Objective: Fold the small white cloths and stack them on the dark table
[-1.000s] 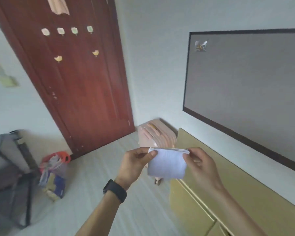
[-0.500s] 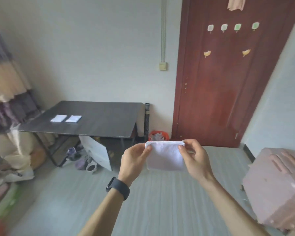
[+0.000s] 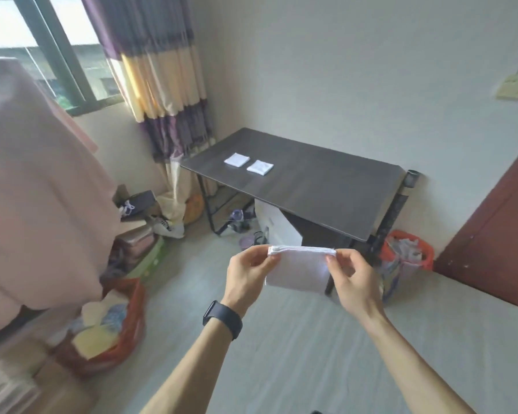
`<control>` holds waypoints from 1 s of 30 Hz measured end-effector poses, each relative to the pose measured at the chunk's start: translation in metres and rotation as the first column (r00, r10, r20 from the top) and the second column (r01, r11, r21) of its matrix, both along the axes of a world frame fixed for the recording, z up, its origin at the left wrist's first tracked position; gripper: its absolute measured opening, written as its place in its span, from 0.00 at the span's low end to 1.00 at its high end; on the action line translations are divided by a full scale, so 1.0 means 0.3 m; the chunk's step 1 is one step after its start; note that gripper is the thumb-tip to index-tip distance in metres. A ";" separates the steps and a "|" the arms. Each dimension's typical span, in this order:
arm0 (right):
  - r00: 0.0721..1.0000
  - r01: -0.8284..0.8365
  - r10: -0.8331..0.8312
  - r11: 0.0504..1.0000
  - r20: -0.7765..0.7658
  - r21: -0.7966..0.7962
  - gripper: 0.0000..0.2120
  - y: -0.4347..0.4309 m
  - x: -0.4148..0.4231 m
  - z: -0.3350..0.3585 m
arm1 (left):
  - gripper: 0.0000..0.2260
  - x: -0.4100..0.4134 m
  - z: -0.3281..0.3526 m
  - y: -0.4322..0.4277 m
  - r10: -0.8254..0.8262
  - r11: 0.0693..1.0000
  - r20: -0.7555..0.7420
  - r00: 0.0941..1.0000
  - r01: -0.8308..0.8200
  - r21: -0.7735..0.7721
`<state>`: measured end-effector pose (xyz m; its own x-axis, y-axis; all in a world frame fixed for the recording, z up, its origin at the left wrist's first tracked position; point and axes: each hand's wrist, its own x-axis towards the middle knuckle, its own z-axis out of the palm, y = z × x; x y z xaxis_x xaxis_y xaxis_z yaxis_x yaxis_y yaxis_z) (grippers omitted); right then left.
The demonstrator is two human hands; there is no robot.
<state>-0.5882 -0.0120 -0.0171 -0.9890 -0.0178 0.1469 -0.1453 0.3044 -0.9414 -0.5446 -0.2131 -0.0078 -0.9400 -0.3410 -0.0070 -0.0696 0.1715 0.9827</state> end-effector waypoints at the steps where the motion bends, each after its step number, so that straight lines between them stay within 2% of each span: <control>1: 1.000 -0.021 0.021 1.000 0.009 -0.020 0.02 -0.049 -0.059 -0.010 | 0.03 -0.046 -0.005 -0.041 0.015 1.000 0.005 1.000 -0.015 0.016; 6: 0.995 -0.094 0.098 0.990 0.030 -0.102 0.01 -0.275 -0.388 -0.075 | 0.04 -0.314 -0.018 -0.219 0.089 0.995 0.024 0.996 -0.090 0.044; 9: 0.991 -0.129 0.130 0.989 0.012 -0.075 0.02 -0.410 -0.567 -0.088 | 0.05 -0.476 -0.046 -0.307 0.119 0.992 0.046 0.992 -0.117 -0.045; 11: 0.991 -0.135 0.136 0.989 0.010 -0.064 0.04 -0.500 -0.665 -0.095 | 0.04 -0.574 -0.066 -0.362 0.196 0.978 0.041 0.980 -0.192 -0.084; 15: 0.992 -0.123 0.122 0.991 -0.030 -0.050 0.05 -0.677 -0.839 -0.119 | 0.02 -0.764 -0.103 -0.482 0.333 0.942 0.036 0.942 -0.331 -0.057; 18: 0.993 -0.108 0.108 0.994 -0.043 -0.010 0.06 -0.810 -0.987 -0.169 | 0.02 -0.912 -0.162 -0.590 0.397 0.916 0.044 0.917 -0.392 -0.092; 22: 0.995 -0.097 0.097 0.995 0.000 0.019 0.07 -0.993 -1.187 -0.249 | 0.06 -1.120 -0.247 -0.774 0.397 0.916 0.109 0.911 -0.386 -0.109; 30: 0.989 -0.011 0.007 1.000 0.150 0.027 0.10 -1.322 -1.516 -0.320 | 0.11 -1.491 -0.333 -1.118 0.318 0.945 0.282 0.905 -0.328 -0.012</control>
<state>-1.0430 -0.4087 -0.1130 -0.9996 -0.0287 -0.0039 -0.0058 0.3296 -0.9441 -0.9918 -0.5485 -0.1078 -0.7374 -0.6201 -0.2679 -0.3848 0.0597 0.9211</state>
